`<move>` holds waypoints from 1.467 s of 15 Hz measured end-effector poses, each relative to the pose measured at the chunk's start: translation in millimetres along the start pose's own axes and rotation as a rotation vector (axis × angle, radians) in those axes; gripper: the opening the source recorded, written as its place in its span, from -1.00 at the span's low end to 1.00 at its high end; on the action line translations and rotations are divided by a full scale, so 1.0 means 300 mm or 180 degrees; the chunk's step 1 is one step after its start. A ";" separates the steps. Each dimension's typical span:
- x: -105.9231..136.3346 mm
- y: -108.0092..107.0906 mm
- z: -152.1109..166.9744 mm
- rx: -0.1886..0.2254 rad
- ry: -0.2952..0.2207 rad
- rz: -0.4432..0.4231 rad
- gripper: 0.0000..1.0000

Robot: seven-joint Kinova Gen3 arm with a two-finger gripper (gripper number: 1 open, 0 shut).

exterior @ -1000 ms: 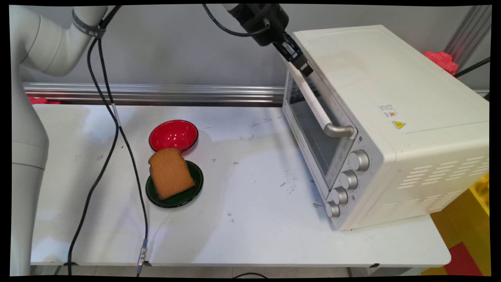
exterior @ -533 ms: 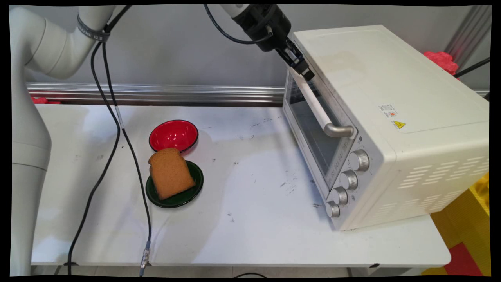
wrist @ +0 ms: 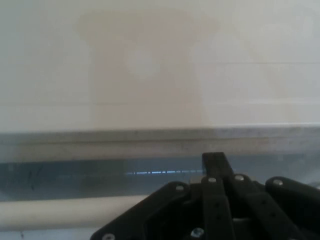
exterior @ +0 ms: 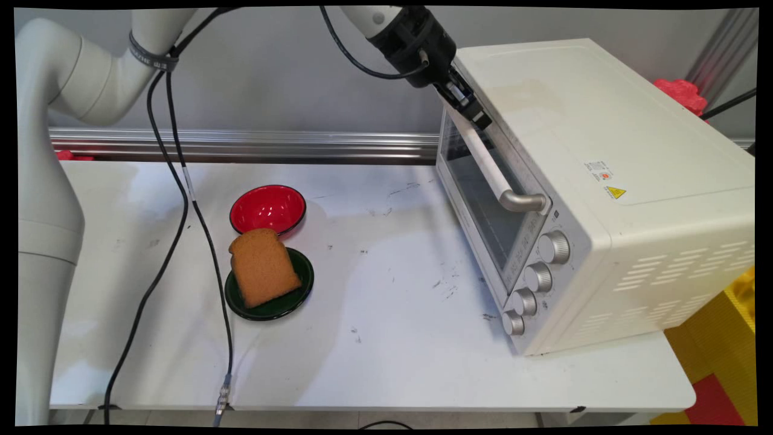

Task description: Open the oven

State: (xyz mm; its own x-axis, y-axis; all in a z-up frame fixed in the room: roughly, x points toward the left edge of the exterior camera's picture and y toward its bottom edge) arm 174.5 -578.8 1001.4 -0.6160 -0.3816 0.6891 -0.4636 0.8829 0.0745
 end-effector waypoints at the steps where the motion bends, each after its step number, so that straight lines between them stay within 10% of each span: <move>1: -0.002 0.000 0.003 -0.0001 0.0000 0.0001 -1.00; 22: -0.141 0.029 -0.069 0.0046 -0.0280 -0.0213 -1.00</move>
State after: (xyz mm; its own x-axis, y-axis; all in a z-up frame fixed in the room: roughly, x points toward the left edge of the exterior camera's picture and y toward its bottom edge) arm 209.8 -549.4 987.8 -0.6366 -0.4627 0.6169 -0.5144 0.8508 0.1073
